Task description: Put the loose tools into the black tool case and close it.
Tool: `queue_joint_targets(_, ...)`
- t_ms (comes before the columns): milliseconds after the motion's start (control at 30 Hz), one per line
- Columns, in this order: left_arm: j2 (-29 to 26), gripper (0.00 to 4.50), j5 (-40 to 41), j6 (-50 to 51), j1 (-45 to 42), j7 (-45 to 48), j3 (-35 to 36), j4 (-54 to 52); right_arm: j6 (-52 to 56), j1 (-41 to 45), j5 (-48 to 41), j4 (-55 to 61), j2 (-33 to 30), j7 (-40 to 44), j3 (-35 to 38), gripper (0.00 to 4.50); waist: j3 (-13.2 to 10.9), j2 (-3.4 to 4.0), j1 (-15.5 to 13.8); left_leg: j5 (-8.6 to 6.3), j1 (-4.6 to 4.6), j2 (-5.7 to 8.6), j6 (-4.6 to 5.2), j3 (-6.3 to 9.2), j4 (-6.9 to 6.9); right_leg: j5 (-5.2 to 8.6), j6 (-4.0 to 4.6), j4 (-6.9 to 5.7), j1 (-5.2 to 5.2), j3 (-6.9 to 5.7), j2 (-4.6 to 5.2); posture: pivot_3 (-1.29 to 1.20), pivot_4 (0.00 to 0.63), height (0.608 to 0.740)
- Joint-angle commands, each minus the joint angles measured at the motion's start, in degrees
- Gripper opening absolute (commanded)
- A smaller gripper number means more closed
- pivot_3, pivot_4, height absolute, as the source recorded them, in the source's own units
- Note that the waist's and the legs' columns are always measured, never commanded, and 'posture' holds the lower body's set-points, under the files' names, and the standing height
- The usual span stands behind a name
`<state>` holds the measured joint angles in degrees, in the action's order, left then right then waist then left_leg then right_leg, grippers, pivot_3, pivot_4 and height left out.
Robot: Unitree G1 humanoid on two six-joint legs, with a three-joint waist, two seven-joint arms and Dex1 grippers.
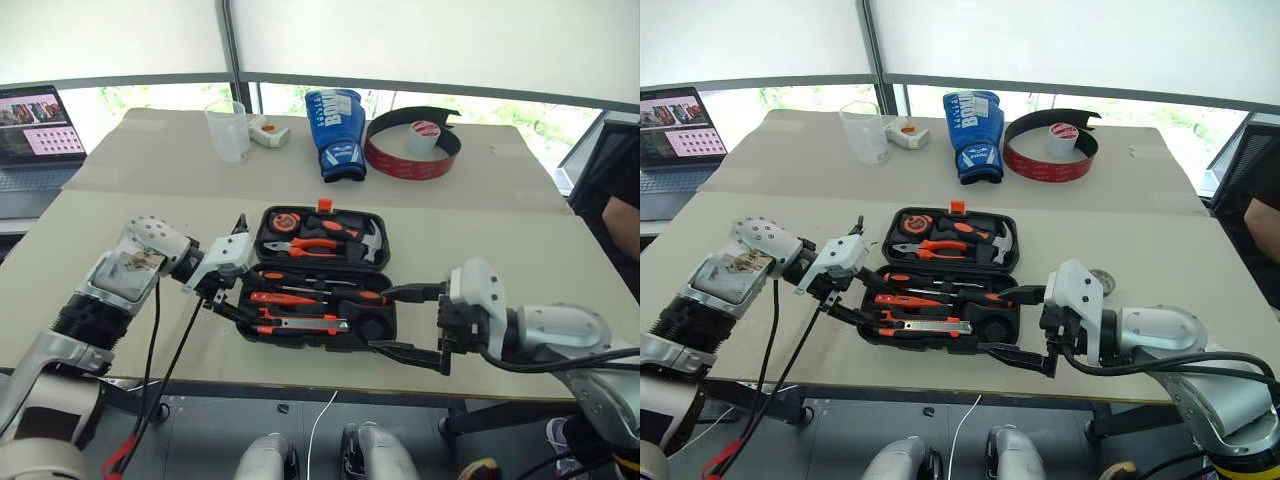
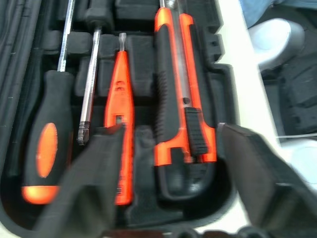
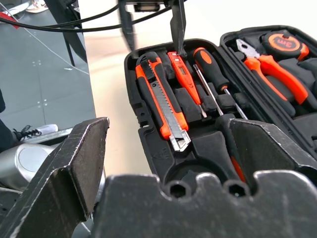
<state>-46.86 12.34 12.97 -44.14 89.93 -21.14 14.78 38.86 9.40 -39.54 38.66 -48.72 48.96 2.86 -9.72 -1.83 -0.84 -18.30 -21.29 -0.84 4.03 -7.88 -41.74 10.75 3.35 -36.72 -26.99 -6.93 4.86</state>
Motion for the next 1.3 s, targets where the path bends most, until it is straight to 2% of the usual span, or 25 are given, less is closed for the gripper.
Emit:
queue_joint_targets(33,0.84,1.58,-0.85,-1.42,-0.71,-0.14,1.65,-0.29,-1.03,0.94,-0.35,0.55,0.13,0.53,0.62,4.5,0.0,0.0,0.01,0.0,0.0,0.0,0.0,0.0,0.0,0.0,0.0,0.0,0.0,0.0,0.0,0.0,0.15,0.727)
queue_joint_targets(167,0.97,0.17,-0.62,-0.8,-0.04,2.21,0.73,-1.86,-0.78,0.53,-0.52,0.89,0.11,0.58,1.01,4.5,0.0,0.0,0.07,0.0,0.0,0.0,0.0,0.0,0.0,0.0,0.0,-0.01,0.0,0.0,0.0,0.0,0.15,0.727)
queue_joint_targets(200,1.25,0.07,-1.09,-0.77,-0.01,2.06,0.64,-1.98,-0.69,0.37,-0.63,1.02,0.12,0.5,1.15,4.5,0.0,0.0,0.08,0.0,0.0,-0.01,0.0,0.0,0.0,0.0,0.0,-0.01,0.0,0.0,-0.01,0.0,0.15,0.727)
queue_joint_targets(500,1.41,0.07,-8.65,-8.29,1.31,2.43,-3.06,-0.3,-0.42,-2.13,-1.21,2.45,0.25,-0.72,2.29,4.5,0.02,0.02,0.1,0.0,0.16,-0.01,0.0,0.0,0.0,0.0,0.0,0.01,0.17,0.01,0.01,0.0,0.15,0.727)
queue_joint_targets(600,2.8,0.07,-12.01,-14.1,1.84,0.71,-4.55,1.8,-0.3,-2.47,-1.46,2.64,0.4,-1.3,2.38,4.5,0.07,0.08,0.05,-0.01,0.27,-0.02,0.0,0.05,0.0,0.0,0.0,0.02,0.3,0.02,0.02,0.0,0.15,0.727)
queue_joint_targets(833,4.64,0.07,-13.92,-17.07,3.2,0.47,-5.21,2.24,-0.09,-2.23,-1.74,2.55,0.47,-2.05,2.58,4.5,0.24,0.28,-0.08,-0.18,0.6,0.01,0.28,0.06,0.01,0.05,-0.14,0.1,0.67,0.01,0.12,0.0,0.15,0.727)
queue_joint_targets(967,5.55,0.07,-11.95,-13.77,2.25,0.02,-3.13,1.82,-0.12,-2.5,-1.69,2.54,0.4,-2.23,2.79,4.5,0.28,0.32,-0.13,-0.21,0.65,0.01,0.33,0.05,0.01,0.07,-0.18,0.14,0.73,0.0,0.14,0.0,0.15,0.727)
queue_joint_targets(1100,6.35,0.07,-5.4,-3.85,-0.87,-0.08,2.85,0.2,-0.07,-3.52,-1.36,1.9,-0.06,-2.39,4.31,4.5,0.27,0.31,-0.51,-0.21,0.61,0.01,0.33,0.06,0.0,0.08,-0.21,0.15,0.71,-0.03,0.15,0.0,0.15,0.727)
queue_joint_targets(1200,4.84,0.75,1.68,5.85,-2.55,0.8,8.48,-2.49,1.39,-6.24,-1.91,0.85,-1.67,-2.03,8.73,4.5,0.24,0.25,-0.53,-0.22,0.39,0.01,0.36,0.1,0.0,0.06,-0.26,0.22,0.59,-0.09,0.13,0.0,0.15,0.727)
queue_joint_targets(1267,3.76,1.47,5.97,10.09,-2.54,-0.2,12.83,-4.71,1.82,-9.23,-1.03,-1.09,-3.41,-1.1,12.99,4.5,0.23,0.25,-0.51,-0.21,0.17,0.01,0.35,0.19,-0.02,0.03,-0.3,0.33,0.46,-0.15,0.11,0.0,0.15,0.727)
queue_joint_targets(1300,3.91,2.03,7.85,11.14,-2.26,-1.66,15.29,-5.75,1.71,-10.64,-0.22,-2.37,-4.26,-0.74,14.82,4.5,0.23,0.25,-0.49,-0.21,0.15,0.01,0.35,0.19,-0.01,0.0,-0.33,0.43,0.47,-0.16,0.07,0.0,0.15,0.727)
